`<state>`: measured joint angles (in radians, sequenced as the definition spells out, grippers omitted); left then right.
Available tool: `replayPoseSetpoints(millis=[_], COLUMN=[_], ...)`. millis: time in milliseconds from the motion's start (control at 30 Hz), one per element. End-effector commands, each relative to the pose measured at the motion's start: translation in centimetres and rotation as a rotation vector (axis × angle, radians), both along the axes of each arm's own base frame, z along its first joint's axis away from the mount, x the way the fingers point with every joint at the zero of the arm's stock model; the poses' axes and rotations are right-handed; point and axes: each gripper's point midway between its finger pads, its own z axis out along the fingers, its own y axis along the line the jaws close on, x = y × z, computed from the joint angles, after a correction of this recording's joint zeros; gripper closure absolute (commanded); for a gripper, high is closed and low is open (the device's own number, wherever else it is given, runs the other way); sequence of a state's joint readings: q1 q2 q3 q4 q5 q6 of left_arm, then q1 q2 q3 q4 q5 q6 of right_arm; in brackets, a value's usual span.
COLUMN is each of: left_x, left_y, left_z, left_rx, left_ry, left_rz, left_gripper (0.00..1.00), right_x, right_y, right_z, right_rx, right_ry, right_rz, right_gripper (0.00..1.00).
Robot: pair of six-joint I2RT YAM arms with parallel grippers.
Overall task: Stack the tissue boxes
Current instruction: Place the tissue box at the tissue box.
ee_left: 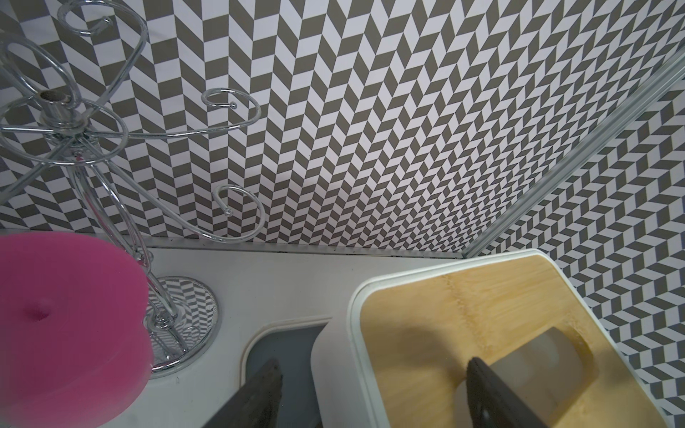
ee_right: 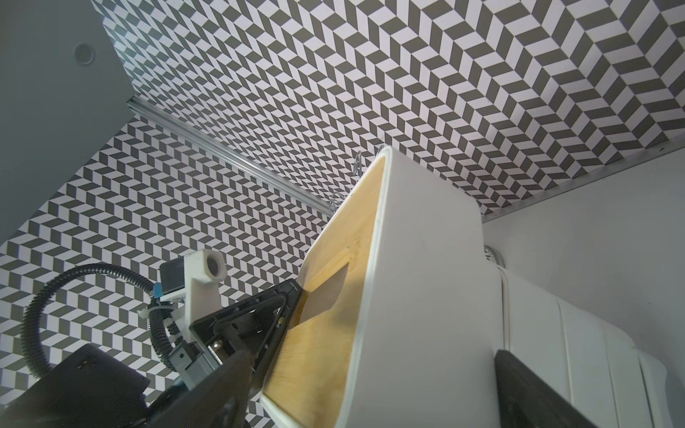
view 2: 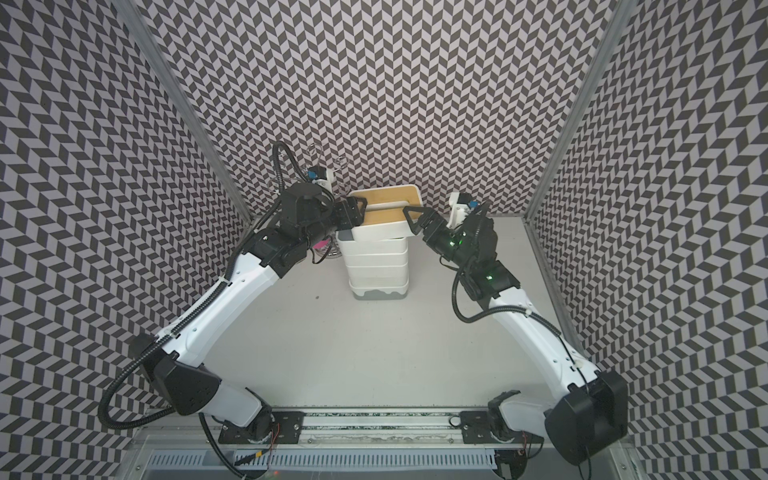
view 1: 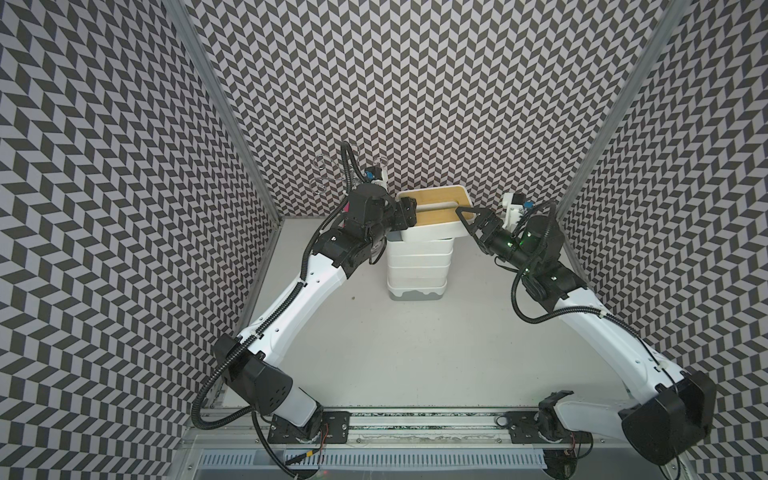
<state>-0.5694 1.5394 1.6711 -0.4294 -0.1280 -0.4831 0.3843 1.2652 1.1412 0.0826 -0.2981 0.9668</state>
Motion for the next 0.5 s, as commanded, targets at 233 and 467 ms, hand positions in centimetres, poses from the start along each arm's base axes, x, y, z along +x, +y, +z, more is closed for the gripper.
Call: replayPoseSetpoints(millis=[233,467], left_x=[0.1,0.1], left_y=[0.4,0.3], left_z=[0.4,0.8], left_rx=[0.031,0.022], left_ry=[-0.005,-0.015], left_rz=[0.023,0.017], left_gripper=[0.22,0.21], right_x=[-0.2,-0.7], right_y=[-1.1,0.1], right_z=[3.9,4.8], right_rx=[-0.013,-0.005], right_ry=[-0.126,-0.154], right_rz=[-0.022,0.056], right_gripper=[0.01,0.01])
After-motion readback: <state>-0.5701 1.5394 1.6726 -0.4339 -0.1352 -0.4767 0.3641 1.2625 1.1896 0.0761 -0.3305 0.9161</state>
